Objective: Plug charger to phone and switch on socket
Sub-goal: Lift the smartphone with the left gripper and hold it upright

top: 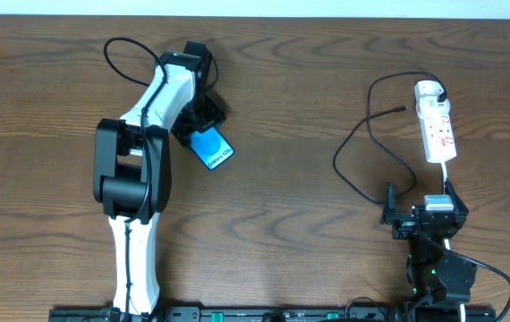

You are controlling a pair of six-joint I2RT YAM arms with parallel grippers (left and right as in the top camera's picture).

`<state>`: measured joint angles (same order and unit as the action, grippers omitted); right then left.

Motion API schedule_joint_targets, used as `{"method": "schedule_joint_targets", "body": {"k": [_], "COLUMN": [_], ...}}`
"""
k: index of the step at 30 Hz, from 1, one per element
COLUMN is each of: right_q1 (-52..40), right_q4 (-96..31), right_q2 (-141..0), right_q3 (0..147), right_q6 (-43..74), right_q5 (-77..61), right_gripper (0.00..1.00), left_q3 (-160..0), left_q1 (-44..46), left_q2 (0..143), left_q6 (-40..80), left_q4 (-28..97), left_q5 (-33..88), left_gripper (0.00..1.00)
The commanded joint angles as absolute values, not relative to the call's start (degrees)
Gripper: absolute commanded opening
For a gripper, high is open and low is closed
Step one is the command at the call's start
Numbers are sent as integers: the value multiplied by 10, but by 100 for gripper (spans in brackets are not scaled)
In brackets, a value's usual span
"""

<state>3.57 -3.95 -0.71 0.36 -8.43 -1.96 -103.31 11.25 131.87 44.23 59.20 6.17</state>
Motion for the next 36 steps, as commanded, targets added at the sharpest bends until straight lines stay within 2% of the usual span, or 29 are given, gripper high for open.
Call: {"method": "schedule_joint_targets", "body": {"k": [1, 13, 22, 27, 36], "right_q1": [33, 33, 33, 33, 33], "right_q4": [-41, -41, -41, -41, -41], "right_q2": [-4, -4, -4, -4, -4], "right_q3": [3, 3, 3, 3, 3], "right_q6": [-86, -86, -86, -86, -86], "right_q5": [-25, -25, -25, -25, -25], "right_gripper": [99, 99, 99, 99, 99], "left_q3": [-1011, -1011, -1011, -1011, -1011], "left_q1": [113, 113, 113, 113, 113], "left_q2": [1295, 1253, 1253, 1253, 1253], "left_q6": [413, 367, 267, 236, 195], "left_q4": [615, 643, 648, 668, 684], "left_q5": [63, 116, 311, 376, 568], "left_gripper": [68, 68, 67, 68, 67]}}
